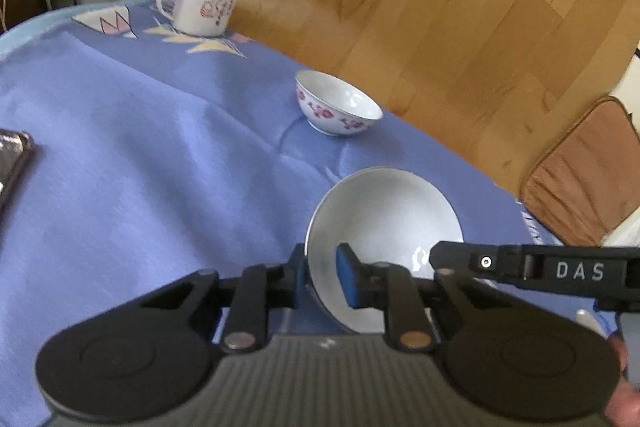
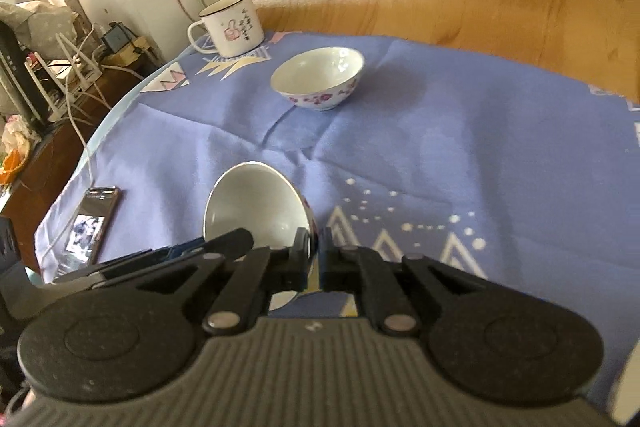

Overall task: Organize plates and bowls
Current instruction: 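Carry the second bowl onto the placed bowl and open the right gripper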

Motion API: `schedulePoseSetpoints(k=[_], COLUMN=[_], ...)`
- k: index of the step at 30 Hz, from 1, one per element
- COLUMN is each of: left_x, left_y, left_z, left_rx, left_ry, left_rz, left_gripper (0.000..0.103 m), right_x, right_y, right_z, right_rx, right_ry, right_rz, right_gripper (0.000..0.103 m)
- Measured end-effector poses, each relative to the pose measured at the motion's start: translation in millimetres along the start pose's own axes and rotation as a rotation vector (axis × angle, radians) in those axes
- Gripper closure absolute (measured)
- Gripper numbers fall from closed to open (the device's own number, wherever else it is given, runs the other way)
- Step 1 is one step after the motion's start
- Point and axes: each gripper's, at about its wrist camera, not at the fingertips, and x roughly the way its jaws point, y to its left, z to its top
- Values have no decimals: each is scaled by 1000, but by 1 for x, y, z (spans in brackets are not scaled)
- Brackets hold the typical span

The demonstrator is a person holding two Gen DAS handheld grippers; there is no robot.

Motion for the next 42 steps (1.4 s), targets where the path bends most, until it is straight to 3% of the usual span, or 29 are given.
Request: schedulePoseSetpoints(k=[8,16,23,30,36,37,40,42], left_x=[-9,-2,11,23,30,29,22,18], left_y=[-36,-122,-203,-241,-242,-243,-242,-241], left_z=[1,-6,-37,-72,-75,-74,-71,-69], left_rx=[26,150,304,427,418,420,426,430], left_ry=[18,56,126,164,171,163,114,93], left_rz=[-75,-195,-288,-269,-249,-245,-229,-231], left_gripper=[88,88,88,88,85,83,62,62], right_x=[-31,-98,-157,-170,-162,-162,-160,-158], right_y=[-25,-69,-116,-153,-157,-156,-155,-154], right_z=[-9,-32,-80,-119,-124,-123,-121,-122], right_rx=[48,127,230,337,347,341,315,297], right_ry=[-48,-137,-211,-227,-246,-249,-252,-253], right_rz=[-9,-86,-193,-209,-219,-224,-244,-257], right_gripper=[96,96,95,95,94,93,87,78])
